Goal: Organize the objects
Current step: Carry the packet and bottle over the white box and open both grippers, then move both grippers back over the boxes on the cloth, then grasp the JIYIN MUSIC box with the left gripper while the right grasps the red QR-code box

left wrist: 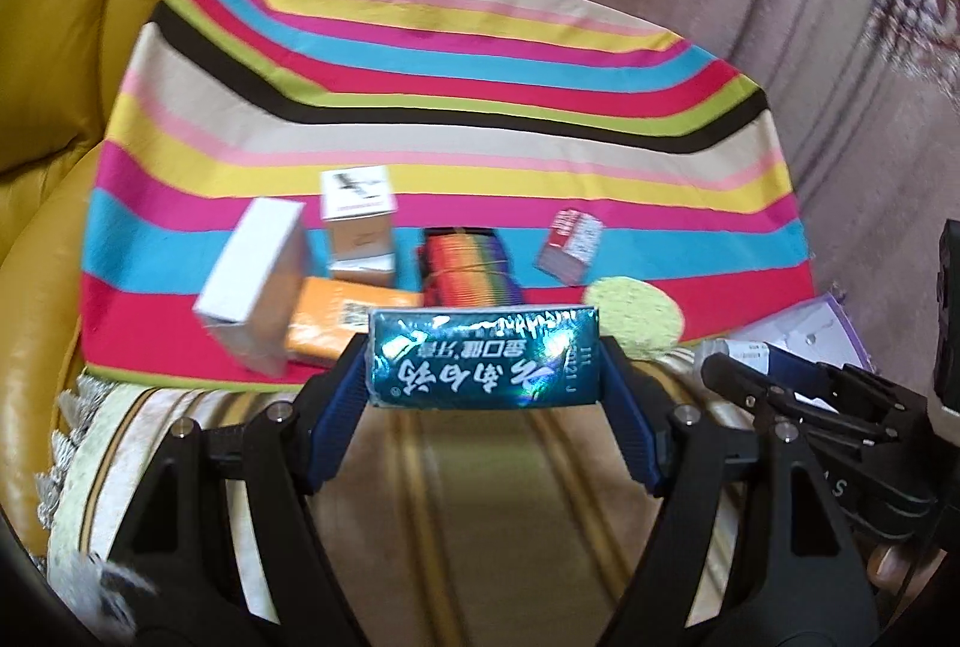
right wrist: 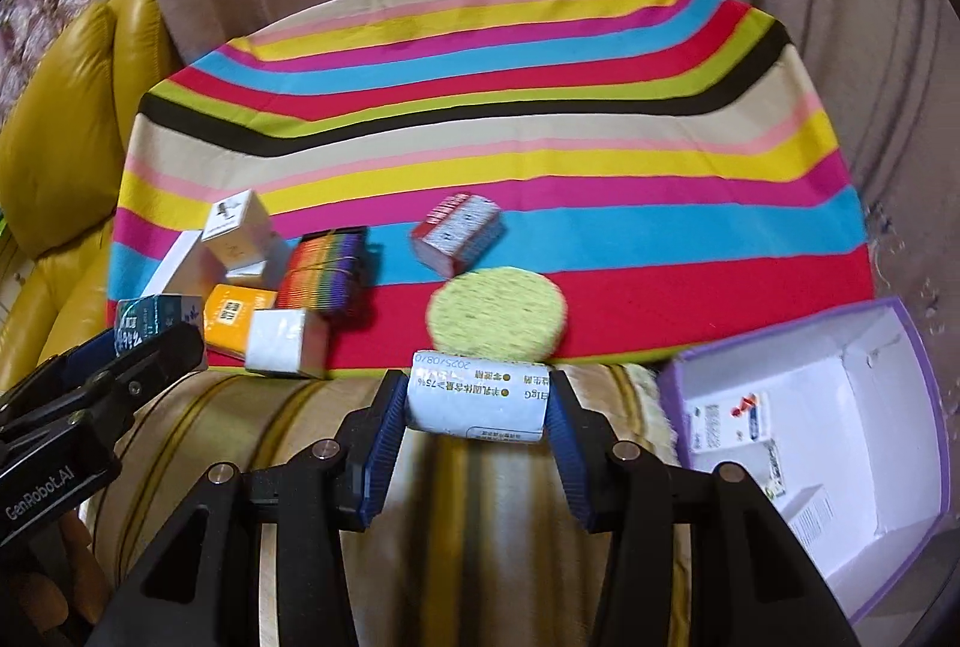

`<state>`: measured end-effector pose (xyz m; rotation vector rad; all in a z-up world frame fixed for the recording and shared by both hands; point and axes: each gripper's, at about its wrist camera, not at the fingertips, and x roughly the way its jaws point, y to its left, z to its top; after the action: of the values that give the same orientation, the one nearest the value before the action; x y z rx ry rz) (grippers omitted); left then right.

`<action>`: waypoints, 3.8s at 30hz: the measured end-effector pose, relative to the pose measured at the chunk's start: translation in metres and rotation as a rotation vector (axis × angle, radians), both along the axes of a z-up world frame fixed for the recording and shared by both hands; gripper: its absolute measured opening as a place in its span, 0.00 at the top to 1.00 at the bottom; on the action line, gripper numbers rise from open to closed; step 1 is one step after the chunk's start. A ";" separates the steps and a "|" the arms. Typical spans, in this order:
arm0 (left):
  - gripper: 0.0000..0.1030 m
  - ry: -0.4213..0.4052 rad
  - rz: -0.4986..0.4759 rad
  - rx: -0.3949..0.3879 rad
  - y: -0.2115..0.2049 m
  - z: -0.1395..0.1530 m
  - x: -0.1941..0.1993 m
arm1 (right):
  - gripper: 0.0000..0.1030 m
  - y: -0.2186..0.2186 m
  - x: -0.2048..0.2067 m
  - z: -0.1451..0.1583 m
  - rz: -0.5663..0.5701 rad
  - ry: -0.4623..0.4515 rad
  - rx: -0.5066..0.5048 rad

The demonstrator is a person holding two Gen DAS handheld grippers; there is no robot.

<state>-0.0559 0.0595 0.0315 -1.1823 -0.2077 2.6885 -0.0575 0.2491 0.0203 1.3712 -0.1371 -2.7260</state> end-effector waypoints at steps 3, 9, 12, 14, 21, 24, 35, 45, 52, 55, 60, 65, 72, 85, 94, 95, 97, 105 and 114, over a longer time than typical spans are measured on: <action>0.26 0.004 -0.040 -0.017 0.018 0.002 -0.001 | 0.54 0.015 0.008 -0.001 -0.028 -0.004 -0.011; 0.26 0.006 -0.120 -0.040 0.052 0.005 -0.005 | 0.54 0.047 0.023 0.002 -0.091 -0.002 -0.028; 0.26 0.006 -0.175 -0.046 0.072 0.006 -0.007 | 0.54 0.067 0.030 0.002 -0.137 -0.006 -0.036; 0.26 0.002 -0.216 -0.043 0.089 0.006 -0.007 | 0.54 0.082 0.037 0.002 -0.173 -0.008 -0.036; 0.26 -0.034 -0.373 -0.043 0.149 0.001 -0.007 | 0.54 0.140 0.055 -0.006 -0.318 -0.025 -0.022; 0.26 -0.044 -0.433 -0.054 0.174 -0.001 -0.005 | 0.54 0.163 0.062 -0.012 -0.377 -0.037 -0.012; 0.26 -0.095 -0.617 -0.044 0.245 -0.008 -0.001 | 0.53 0.223 0.081 -0.019 -0.527 -0.046 0.010; 0.12 -0.042 -0.600 -0.021 0.241 0.008 0.000 | 0.30 0.228 0.081 -0.018 -0.550 -0.037 0.025; 0.09 0.179 -0.508 -0.060 0.219 0.035 0.009 | 0.21 0.217 0.080 -0.006 -0.526 0.006 0.055; 0.08 0.268 -0.457 -0.095 0.207 0.040 0.014 | 0.18 0.209 0.076 0.002 -0.509 0.041 0.082; 0.08 0.255 -0.467 -0.035 0.183 0.044 0.007 | 0.17 0.186 0.067 0.017 -0.504 0.090 0.156; 0.08 0.239 -0.394 -0.059 0.158 0.044 0.000 | 0.17 0.155 0.057 0.028 -0.405 0.158 0.202; 0.08 0.225 -0.313 0.011 0.109 0.041 -0.008 | 0.17 0.118 0.032 0.026 -0.221 0.122 0.042; 0.14 0.178 -0.027 0.089 0.019 0.025 -0.039 | 0.17 0.064 -0.013 0.010 -0.094 0.028 -0.028; 0.24 0.158 0.121 0.038 -0.025 0.012 -0.064 | 0.17 0.036 -0.049 0.004 -0.064 0.023 -0.054; 0.26 0.152 0.134 0.038 -0.030 0.010 -0.067 | 0.17 0.034 -0.052 0.003 -0.060 0.023 -0.053; 0.28 0.139 0.153 0.033 -0.036 0.006 -0.073 | 0.17 0.026 -0.062 0.001 -0.045 0.019 -0.051; 0.31 0.085 0.170 0.024 -0.046 -0.009 -0.092 | 0.17 0.004 -0.090 -0.009 -0.003 -0.003 -0.041; 0.34 0.018 0.192 0.028 -0.052 -0.025 -0.111 | 0.17 -0.013 -0.117 -0.022 -0.004 -0.045 -0.032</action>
<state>-0.1667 0.0078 0.0068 -1.1854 -0.3733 2.8484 -0.1743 0.2359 -0.0021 1.4261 -0.1861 -2.6844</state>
